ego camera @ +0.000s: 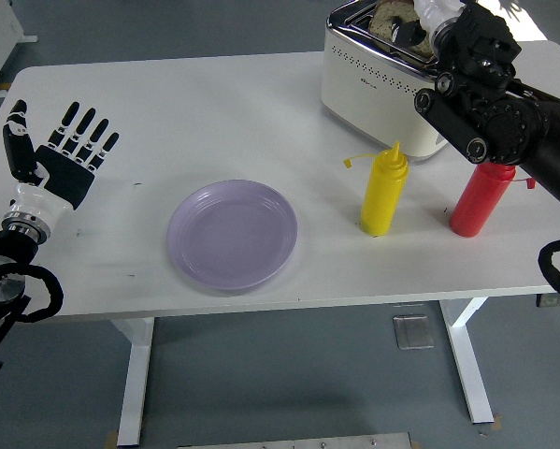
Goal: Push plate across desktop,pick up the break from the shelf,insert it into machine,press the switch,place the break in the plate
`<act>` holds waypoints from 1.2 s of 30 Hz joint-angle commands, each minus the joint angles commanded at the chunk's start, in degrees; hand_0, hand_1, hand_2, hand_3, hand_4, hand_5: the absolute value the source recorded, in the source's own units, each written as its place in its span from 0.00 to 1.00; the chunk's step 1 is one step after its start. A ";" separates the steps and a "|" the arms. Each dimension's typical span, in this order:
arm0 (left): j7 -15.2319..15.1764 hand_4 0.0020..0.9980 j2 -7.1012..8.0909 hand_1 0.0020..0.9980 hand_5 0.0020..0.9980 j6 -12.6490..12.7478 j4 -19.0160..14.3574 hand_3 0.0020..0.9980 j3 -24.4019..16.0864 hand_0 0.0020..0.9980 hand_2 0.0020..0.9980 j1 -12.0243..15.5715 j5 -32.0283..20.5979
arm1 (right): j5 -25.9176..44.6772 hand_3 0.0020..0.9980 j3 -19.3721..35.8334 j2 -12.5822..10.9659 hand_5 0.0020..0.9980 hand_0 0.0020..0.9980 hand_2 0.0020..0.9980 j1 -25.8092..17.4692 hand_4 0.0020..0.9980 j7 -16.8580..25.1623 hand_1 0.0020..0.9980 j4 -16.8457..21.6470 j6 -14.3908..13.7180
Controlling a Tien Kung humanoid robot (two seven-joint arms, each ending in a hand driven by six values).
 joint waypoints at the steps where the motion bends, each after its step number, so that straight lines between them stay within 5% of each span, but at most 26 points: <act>1: 0.00 0.77 0.00 0.69 1.00 0.02 0.01 0.62 0.01 0.79 0.64 -0.01 0.00 | -0.05 0.60 -0.01 0.02 0.07 0.32 0.67 0.00 0.41 -0.01 0.55 -0.03 0.24; 36: 0.05 0.77 -0.15 0.69 1.00 0.40 -0.22 0.62 0.40 0.78 0.64 0.10 -0.36 | 0.19 0.73 1.87 -0.58 0.19 0.32 0.76 0.28 0.54 0.32 0.55 0.18 2.74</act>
